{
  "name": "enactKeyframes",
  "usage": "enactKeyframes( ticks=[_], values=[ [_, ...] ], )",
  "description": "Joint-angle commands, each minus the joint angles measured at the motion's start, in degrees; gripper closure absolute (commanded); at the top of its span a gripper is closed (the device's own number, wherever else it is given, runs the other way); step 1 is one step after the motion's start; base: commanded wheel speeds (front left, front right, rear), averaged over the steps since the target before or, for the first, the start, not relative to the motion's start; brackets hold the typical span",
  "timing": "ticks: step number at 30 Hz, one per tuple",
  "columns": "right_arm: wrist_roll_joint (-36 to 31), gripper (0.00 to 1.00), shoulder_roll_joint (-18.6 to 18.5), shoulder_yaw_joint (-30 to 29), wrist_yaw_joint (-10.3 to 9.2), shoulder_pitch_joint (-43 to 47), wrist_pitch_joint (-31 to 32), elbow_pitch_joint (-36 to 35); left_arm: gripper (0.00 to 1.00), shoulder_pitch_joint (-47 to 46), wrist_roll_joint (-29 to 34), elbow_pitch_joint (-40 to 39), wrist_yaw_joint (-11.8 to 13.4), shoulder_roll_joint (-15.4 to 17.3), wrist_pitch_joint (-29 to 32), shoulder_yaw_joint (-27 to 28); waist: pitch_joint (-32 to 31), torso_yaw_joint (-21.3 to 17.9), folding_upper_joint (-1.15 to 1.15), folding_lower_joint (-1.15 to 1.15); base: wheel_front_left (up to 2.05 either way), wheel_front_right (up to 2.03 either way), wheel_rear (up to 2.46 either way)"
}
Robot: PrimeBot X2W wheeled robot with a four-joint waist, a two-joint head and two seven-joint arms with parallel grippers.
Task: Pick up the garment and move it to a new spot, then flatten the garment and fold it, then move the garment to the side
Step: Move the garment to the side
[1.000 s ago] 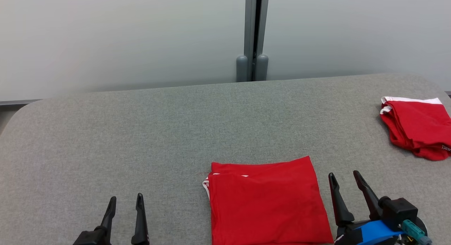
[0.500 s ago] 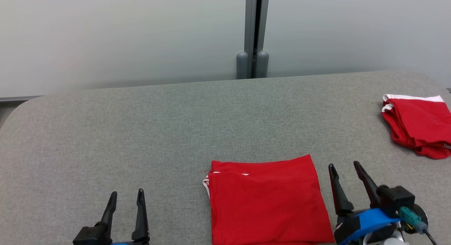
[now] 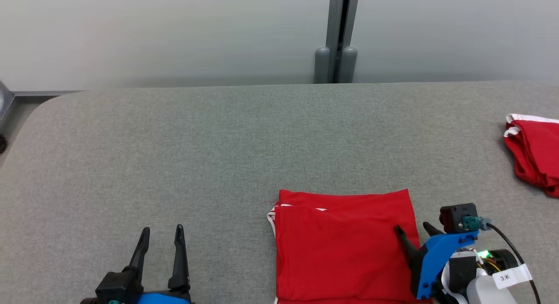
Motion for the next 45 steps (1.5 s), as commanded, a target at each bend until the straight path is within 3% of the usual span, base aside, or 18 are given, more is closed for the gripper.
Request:
enactKeyframes(
  ticks=[1, 10, 11, 12, 14, 20, 25, 27, 32, 38, 45],
  values=[
    [0.9, 0.0, 0.0, 0.1, 0.01, 0.3, 0.3, 0.1, 0.0, -1.2, 0.2, 0.1, 0.0, -0.1, -0.3, 0.3, 0.7, 0.7, 0.0, -0.01, 0.0, 0.0, 0.0],
    [3.5, 0.01, 0.0, 1.4, 0.01, -0.3, 3.7, 3.4, 0.0, -2.2, 1.3, 0.4, -0.7, -1.0, -0.3, 1.1, 2.9, 1.9, 0.0, -0.01, 0.0, 0.0, 0.0],
    [3.6, 0.51, 0.0, 1.6, 0.01, -0.8, 3.4, 3.7, 0.0, -2.4, 1.5, 0.4, -0.8, -1.1, -0.3, 1.1, 3.2, 1.9, 0.0, -0.01, 0.0, 0.0, 0.0],
    [3.6, 0.64, 0.1, 1.8, 0.01, -1.3, 3.2, 3.8, 0.0, -2.5, 1.7, 0.4, -0.9, -1.2, -0.3, 1.0, 3.4, 1.7, 0.0, -0.01, 0.0, 0.0, 0.0],
    [3.8, 1.0, 0.1, 1.9, 0.01, -2.4, 2.1, 3.5, 0.0, -2.8, 2.1, 0.2, -1.1, -1.3, -0.3, 1.0, 4.0, 1.1, 0.0, -0.01, 0.0, 0.0, 0.0],
    [3.0, 1.0, -0.9, 0.2, -0.04, -6.5, -0.8, 1.2, 0.0, -4.0, 3.3, -1.3, -1.4, -1.1, -0.3, 1.5, 6.5, -4.1, 0.0, -0.01, 0.0, 0.0, 0.0],
    [3.9, 1.0, -2.2, -1.5, 0.0, -9.3, -2.5, -1.3, 0.0, -5.4, 4.5, -2.9, -1.8, -0.3, -0.3, 1.6, 9.6, -11.4, 0.0, -0.01, 0.0, 0.0, 0.0],
    [5.1, 1.0, -2.5, -3.3, 0.0, -10.1, -3.9, -2.0, 0.0, -6.5, 5.3, -3.6, -2.0, 0.5, -0.2, 1.1, 11.5, -16.0, 0.0, -0.01, 0.0, 0.0, 0.0],
    [6.4, 1.0, -1.6, -5.7, 0.0, -10.7, -7.6, -1.1, 0.0, -8.6, 6.8, -5.3, -2.4, 2.2, 1.6, 0.1, 15.0, -23.4, 0.0, -0.01, 0.0, 0.0, 0.0],
    [6.7, 1.0, -0.9, -6.0, 0.0, -11.7, -10.3, 1.0, 0.0, -9.4, 7.1, -6.4, -2.5, 3.3, 3.5, -0.6, 16.3, -26.3, 0.0, -0.01, 0.0, 0.0, 0.0],
    [5.2, 1.0, -2.8, -4.2, 0.01, -16.7, -10.1, 1.4, 0.0, -8.5, 6.5, -5.9, -1.9, 3.4, 3.4, -0.5, 15.3, -24.4, 0.0, -0.01, 0.0, 0.0, 0.0]
  ],
)
